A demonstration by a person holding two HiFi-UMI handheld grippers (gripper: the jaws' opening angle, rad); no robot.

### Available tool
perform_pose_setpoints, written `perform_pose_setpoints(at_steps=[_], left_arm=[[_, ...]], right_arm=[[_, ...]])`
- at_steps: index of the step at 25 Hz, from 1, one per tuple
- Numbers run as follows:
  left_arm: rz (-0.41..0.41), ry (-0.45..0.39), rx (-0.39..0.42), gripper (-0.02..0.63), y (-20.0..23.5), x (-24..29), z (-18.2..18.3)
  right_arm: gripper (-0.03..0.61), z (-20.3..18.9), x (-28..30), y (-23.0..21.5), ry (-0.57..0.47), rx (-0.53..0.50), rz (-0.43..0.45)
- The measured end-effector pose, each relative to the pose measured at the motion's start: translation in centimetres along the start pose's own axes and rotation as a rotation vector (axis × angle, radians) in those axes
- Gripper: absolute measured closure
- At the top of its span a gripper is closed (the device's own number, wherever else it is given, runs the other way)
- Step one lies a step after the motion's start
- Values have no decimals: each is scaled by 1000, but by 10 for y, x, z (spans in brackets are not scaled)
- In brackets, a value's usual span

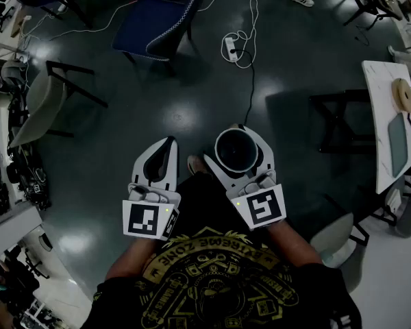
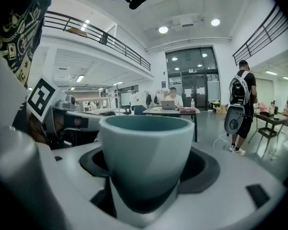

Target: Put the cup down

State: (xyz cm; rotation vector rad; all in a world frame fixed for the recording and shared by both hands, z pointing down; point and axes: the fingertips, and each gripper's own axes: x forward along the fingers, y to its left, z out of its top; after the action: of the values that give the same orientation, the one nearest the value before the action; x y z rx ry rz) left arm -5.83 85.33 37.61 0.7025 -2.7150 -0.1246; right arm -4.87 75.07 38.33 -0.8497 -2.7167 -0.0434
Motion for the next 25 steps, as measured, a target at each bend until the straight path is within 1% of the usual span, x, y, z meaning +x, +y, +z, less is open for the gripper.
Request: perform_pose_setpoints(at_steps=[4, 9, 14, 19, 25], left_arm=[[-17, -50, -6, 604, -11, -3, 13], [-21, -44, 4, 604, -11, -5, 17], [-41, -33, 20, 604, -17, 7, 21], [-96, -26, 53, 604, -31, 37, 33], [-201, -6, 103, 604, -71, 93, 52]], right_arm=[[199, 2, -7, 2, -2, -7, 6], [199, 5, -7, 0, 2, 1, -5], [199, 8, -10, -16, -15, 25, -43], [199, 14, -14, -49, -44, 52, -111], [198, 25, -30, -112, -82, 68, -221]])
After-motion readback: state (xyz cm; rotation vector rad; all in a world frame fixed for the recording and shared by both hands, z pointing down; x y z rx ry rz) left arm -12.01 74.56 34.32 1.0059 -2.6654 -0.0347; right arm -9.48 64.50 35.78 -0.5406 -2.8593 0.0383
